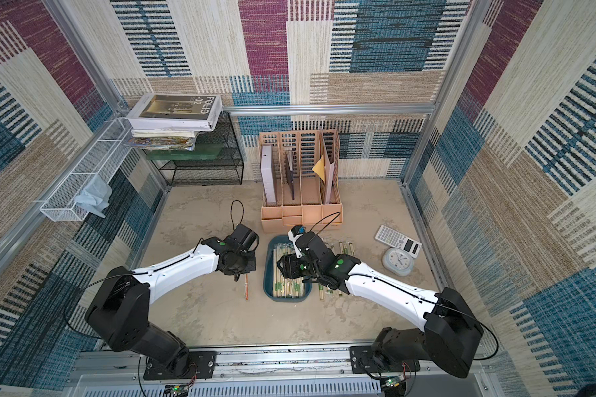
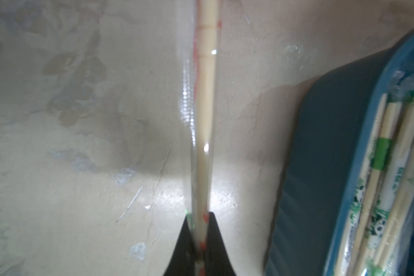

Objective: Take the paired disposable chopsticks out of the storage box
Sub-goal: Place the paired disposable chopsticks at the center of the board.

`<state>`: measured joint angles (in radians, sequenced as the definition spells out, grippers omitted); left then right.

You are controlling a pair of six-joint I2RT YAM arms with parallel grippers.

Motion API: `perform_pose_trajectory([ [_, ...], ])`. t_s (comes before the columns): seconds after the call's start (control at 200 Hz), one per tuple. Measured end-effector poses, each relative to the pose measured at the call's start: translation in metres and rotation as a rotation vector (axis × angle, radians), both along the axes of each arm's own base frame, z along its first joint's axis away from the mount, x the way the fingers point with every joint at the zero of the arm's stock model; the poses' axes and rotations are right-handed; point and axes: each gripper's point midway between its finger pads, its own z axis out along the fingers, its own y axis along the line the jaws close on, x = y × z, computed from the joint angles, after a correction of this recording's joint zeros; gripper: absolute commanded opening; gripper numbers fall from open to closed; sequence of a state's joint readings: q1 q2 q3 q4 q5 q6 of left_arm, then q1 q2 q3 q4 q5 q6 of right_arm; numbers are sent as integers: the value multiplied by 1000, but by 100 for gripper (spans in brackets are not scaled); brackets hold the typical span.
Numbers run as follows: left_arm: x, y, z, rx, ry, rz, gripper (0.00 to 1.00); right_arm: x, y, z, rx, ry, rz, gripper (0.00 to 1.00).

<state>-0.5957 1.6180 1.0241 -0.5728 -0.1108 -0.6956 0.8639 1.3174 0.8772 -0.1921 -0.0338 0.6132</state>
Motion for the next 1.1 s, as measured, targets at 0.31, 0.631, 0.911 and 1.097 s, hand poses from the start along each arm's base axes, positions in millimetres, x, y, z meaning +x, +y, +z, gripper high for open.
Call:
perform_pose_trajectory([
  [0.31, 1, -22, -24, -15, 33, -37, 13, 2, 3, -9, -25, 11, -2, 67],
  [0.631, 6, -25, -8, -37, -8, -41, 45, 6, 3, -15, -47, 12, -16, 67],
  [0.911, 8, -17, 29, -42, -93, -29, 66, 9, 0, -12, -53, -4, -35, 67],
  [1.097, 8, -17, 60, -78, -152, -30, 69, 11, -7, -9, -59, -13, -54, 67],
])
